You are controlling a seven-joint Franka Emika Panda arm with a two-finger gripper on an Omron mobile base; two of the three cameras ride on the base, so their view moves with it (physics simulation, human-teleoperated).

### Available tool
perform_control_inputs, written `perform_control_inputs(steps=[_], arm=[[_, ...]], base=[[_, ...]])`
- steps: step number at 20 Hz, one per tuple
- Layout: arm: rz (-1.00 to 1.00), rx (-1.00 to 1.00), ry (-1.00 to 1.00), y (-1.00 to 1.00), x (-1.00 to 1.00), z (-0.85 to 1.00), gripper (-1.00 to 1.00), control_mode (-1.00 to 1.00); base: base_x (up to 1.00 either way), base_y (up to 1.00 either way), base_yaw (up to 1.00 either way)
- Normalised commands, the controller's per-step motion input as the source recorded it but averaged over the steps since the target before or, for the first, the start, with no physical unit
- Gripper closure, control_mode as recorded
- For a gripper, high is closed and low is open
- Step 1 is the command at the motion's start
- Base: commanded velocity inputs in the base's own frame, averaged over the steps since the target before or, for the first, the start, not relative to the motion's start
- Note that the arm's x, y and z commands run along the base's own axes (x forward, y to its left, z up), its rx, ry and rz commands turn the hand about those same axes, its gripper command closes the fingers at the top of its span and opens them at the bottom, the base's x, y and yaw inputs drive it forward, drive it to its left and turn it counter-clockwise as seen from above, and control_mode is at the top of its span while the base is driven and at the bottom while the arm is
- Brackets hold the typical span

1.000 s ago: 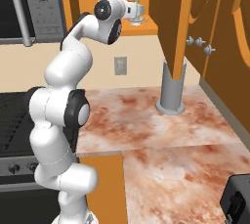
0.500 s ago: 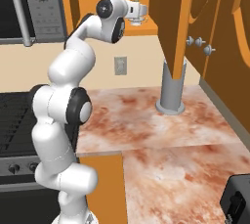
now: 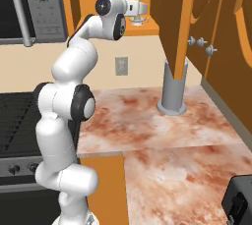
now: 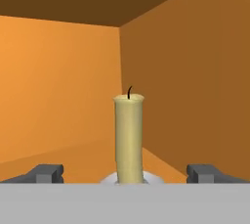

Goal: Get the candle and the beer from the cabinet and move them to the dining counter.

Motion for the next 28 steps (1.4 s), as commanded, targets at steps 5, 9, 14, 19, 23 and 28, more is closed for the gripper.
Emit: perform_control_inputs(steps=[5,9,14,19,23,28], arm=[[0.00,0.00,0.01,0.00,0.27,0.01,-1.00,-1.00],[-0.03,0.00,0.02,-0.02,0.16,0.00,-1.00,-1.00],[-0.03,0.00,0.03,0.00,0.18,0.00,-1.00,-1.00],[-0.01,0.00,0.02,0.00,0.19,0.00,-1.00,-1.00],[0.00,0.00,0.03,0.00,0.21,0.00,-1.00,-1.00],[0.00,0.00,0.05,-0.05,0.18,0.00,-1.00,-1.00]], base=[[0.00,0.00,0.00],[0.00,0.00,0.00],[0.00,0.00,0.00],[0.00,0.00,0.00],[0.00,0.00,0.00],[0.00,0.00,0.00]])
